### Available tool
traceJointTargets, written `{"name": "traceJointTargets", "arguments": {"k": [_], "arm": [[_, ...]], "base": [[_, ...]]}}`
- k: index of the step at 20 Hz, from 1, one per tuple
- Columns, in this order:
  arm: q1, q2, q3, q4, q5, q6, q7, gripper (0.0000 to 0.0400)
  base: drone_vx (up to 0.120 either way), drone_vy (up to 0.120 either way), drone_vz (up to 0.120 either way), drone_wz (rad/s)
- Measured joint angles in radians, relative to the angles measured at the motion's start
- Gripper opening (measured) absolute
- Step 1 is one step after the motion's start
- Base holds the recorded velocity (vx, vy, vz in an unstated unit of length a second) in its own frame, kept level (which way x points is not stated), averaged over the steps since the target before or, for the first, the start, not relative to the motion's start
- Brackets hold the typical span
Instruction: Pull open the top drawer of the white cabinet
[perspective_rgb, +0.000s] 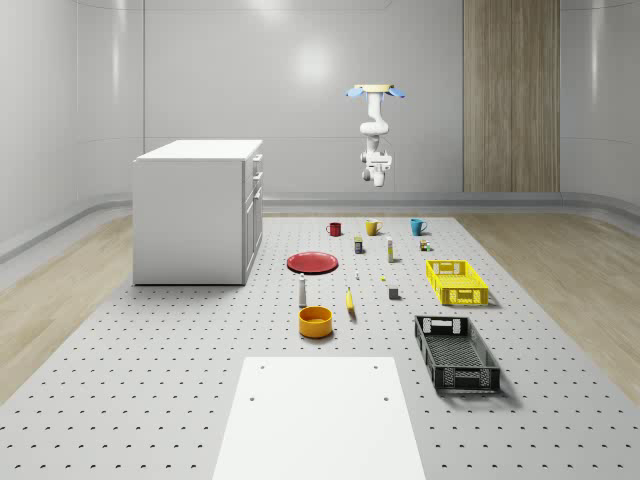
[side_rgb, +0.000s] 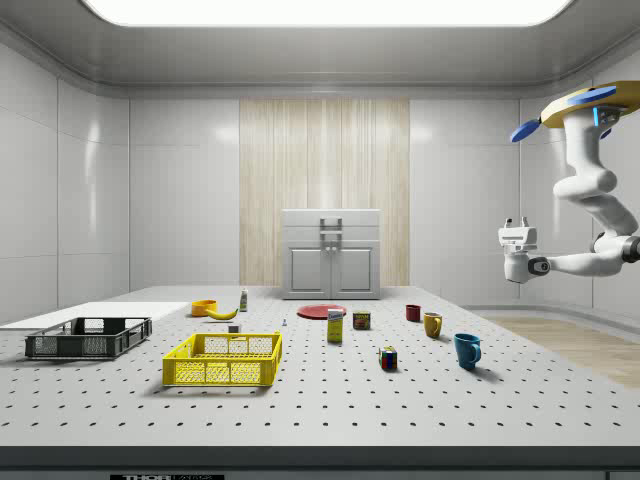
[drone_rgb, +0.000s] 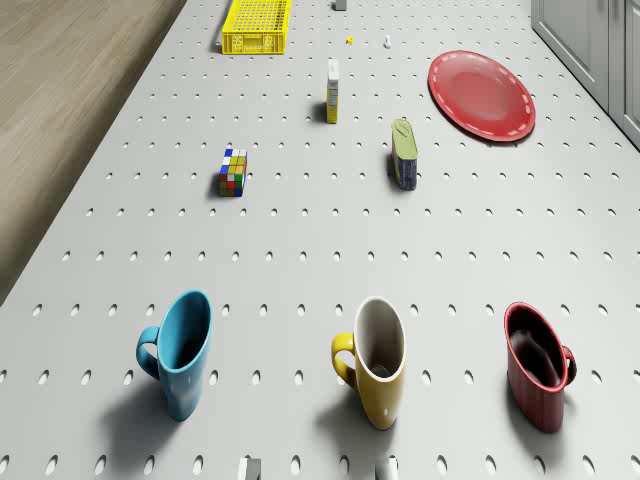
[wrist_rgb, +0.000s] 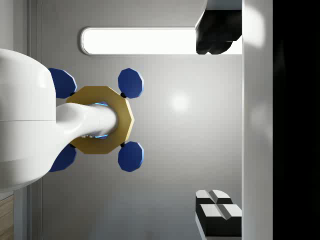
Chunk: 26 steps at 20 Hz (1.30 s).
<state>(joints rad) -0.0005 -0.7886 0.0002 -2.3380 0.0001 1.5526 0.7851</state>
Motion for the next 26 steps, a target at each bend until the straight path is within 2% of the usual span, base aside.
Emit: {"name": "traceJointTargets", "arguments": {"k": [5,12,18,26], "arm": [[-0.002,0.018,0.001,0.106,0.001,-0.084,-0.001,0.0331],[-0.004,0.065,0.003,0.237,0.002,-0.163,-0.002,0.0315],[-0.006,0.082,0.003,0.284,0.002,-0.188,-0.003,0.0312],[-0.007,0.085,0.004,0.297,0.002,-0.192,-0.003,0.0312]], "base": [[0.000,0.000,0.000,0.000],[0.000,-0.017,0.000,0.000],[0.000,0.000,0.000,0.000],[0.000,0.000,0.000,0.000]]}}
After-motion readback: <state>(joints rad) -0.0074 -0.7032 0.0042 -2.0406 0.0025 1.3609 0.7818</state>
